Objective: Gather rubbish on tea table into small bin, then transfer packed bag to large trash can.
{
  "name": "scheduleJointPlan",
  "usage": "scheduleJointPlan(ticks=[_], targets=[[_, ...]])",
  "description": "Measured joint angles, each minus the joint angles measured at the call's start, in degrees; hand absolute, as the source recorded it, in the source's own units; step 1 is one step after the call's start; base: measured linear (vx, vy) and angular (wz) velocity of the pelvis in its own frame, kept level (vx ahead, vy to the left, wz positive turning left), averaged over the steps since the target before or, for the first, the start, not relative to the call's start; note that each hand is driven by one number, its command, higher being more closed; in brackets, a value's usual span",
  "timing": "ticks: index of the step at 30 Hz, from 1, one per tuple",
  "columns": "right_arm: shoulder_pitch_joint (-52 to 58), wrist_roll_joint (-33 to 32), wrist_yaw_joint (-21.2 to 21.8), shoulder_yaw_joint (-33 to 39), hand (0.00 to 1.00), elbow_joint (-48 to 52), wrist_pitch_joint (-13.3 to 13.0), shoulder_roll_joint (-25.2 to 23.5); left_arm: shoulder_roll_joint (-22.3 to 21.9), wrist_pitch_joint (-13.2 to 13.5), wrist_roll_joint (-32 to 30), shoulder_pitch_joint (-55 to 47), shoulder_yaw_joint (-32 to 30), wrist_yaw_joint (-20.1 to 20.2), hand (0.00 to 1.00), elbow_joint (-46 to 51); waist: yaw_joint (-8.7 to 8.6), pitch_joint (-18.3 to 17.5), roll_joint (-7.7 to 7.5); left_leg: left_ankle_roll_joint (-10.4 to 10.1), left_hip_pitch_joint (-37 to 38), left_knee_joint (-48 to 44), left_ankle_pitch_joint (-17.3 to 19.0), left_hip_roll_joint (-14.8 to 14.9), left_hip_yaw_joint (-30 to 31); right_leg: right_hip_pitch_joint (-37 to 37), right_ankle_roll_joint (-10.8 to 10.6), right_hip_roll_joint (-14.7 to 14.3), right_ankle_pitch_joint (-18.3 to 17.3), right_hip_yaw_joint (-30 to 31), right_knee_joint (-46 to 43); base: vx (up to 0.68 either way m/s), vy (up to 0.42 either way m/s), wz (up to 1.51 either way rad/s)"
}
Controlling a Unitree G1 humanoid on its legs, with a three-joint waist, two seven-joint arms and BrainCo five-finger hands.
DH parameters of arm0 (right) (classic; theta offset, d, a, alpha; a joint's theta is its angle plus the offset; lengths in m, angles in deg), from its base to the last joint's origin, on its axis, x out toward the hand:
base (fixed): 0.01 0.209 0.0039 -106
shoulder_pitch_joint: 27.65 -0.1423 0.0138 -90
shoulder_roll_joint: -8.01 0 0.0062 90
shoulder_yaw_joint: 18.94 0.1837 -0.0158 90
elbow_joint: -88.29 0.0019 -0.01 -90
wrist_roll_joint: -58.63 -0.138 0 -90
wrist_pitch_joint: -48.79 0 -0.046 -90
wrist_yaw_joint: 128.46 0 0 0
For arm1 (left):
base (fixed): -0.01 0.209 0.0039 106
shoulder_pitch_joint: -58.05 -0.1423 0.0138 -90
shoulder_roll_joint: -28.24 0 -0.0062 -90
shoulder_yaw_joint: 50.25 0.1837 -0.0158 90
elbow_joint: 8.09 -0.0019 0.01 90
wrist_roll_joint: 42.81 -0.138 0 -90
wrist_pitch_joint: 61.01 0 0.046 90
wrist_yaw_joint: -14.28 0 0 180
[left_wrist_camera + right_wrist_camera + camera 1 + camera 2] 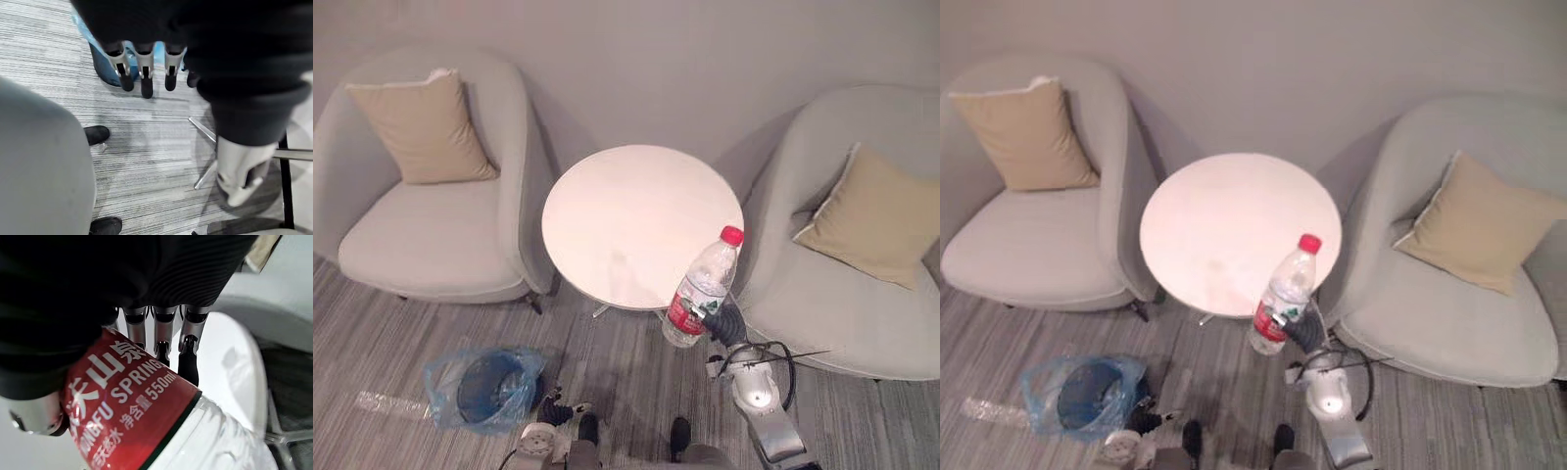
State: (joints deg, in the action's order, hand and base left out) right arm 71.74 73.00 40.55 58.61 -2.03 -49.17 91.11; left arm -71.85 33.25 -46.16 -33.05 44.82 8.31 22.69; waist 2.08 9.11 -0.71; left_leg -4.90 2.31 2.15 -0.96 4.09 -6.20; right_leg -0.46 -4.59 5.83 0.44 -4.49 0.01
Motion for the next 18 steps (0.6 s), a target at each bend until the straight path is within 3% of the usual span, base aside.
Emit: scheduleJointPlan(ticks=[2, 5, 8, 9, 10, 11, 12, 13, 14, 18], targets=[[-0.17, 1.49, 0.05, -0.32, 1.00, -0.05, 0.00, 0.02, 0.09, 0.05, -0.08, -0.05, 1.07, -0.02, 0.00, 0.09, -0.06, -0.10, 0.09, 0.08, 0.60, -0.30, 0.18, 0.07, -0.96, 1.02, -0.07, 0.02, -0.59, 0.71, -2.61, -0.05, 0.007, -0.25], [-0.76, 2.36, -0.09, -0.76, 1.00, -0.11, 0.02, 0.04, 0.67, 0.07, -0.07, 0.07, 3.31, 0.02, 0.00, 0.16, -0.53, 0.02, -0.16, 0.55, 0.63, -2.18, 0.76, -1.00, -1.24, 4.65, -0.36, 1.35, -4.78, 1.98, -12.09, -0.07, 0.003, -0.05], [-0.93, 3.57, -0.68, -0.09, 1.00, -0.12, 0.10, 0.46, 0.75, -0.02, 0.08, 0.17, 3.86, -0.02, 0.00, 0.08, -1.49, -0.20, 0.15, 1.67, -2.27, -4.93, 1.96, -1.81, 2.00, 5.71, -2.81, 2.84, -8.08, 2.48, -17.05, -0.11, -0.004, 0.57], [-0.88, 3.61, -1.22, 0.12, 1.00, -0.10, 0.12, 0.35, 0.65, -0.02, 0.16, 0.05, 3.61, -0.04, 0.00, 0.03, -1.81, -0.13, 0.06, 1.62, -3.68, -5.48, 1.24, -2.35, 3.68, 7.63, -3.23, 2.83, -12.28, 6.08, -25.34, -0.08, -0.013, 1.00], [-0.77, 3.67, -1.34, 0.14, 1.00, -0.11, 0.13, 0.30, 0.84, 0.00, 0.20, -0.01, 3.49, -0.11, 0.00, 0.12, -1.89, -0.42, -0.53, 1.31, -4.54, -5.61, 0.71, -3.16, 5.28, 7.83, -3.25, 2.73, -14.17, 7.19, -28.48, -0.06, -0.090, 1.21], [-1.12, 3.70, -1.40, 0.13, 1.00, -0.10, 0.14, 0.32, 1.17, 0.00, 0.23, 0.23, 3.21, -0.27, 0.00, 0.71, -1.69, -1.23, -2.04, 0.92, -6.14, -6.09, -0.14, -4.47, 7.65, 7.39, -2.49, 2.82, -16.50, 9.23, -27.11, -0.04, -0.143, 0.92], [-1.39, 3.70, -1.42, 0.14, 1.00, -0.11, 0.19, 0.35, 1.35, -0.12, 0.23, 0.35, 3.21, -0.32, 0.00, 0.91, -1.63, -1.39, -2.22, 0.62, -6.81, -6.41, -0.49, -4.55, 8.19, 7.24, -2.42, 2.81, -17.06, 9.75, -25.55, -0.07, -0.175, 0.78], [-3.48, 3.69, -1.45, 0.02, 1.00, -0.28, 0.29, 1.02, 0.34, -0.09, 0.29, 0.37, 3.16, -0.57, 0.00, 1.37, -0.15, -1.57, 0.16, -0.28, -9.91, -6.93, -1.87, -2.88, 9.47, 6.59, -0.88, 0.91, -15.20, 8.61, -20.66, -0.08, -0.107, 0.45], [-5.18, 3.67, -1.64, 0.28, 1.00, -0.74, 0.36, 1.23, -0.45, 0.00, 1.06, 0.33, 3.12, -0.60, 0.00, 1.54, 0.23, -1.13, 1.99, -0.90, -11.73, -7.03, -3.04, -1.17, 10.87, 6.31, -0.22, -0.81, -13.02, 7.15, -17.38, -0.15, -0.096, 0.48], [-6.17, 3.49, -2.52, 0.55, 1.00, -0.85, 0.74, 1.04, -1.28, -0.02, 2.21, 0.30, 3.09, -1.20, 0.00, 2.50, 1.33, 0.03, 4.51, -1.73, -13.34, -4.62, -6.25, 1.74, 13.15, 6.03, 1.75, -4.29, -9.90, 3.69, -14.88, -0.13, -0.091, 0.29]])
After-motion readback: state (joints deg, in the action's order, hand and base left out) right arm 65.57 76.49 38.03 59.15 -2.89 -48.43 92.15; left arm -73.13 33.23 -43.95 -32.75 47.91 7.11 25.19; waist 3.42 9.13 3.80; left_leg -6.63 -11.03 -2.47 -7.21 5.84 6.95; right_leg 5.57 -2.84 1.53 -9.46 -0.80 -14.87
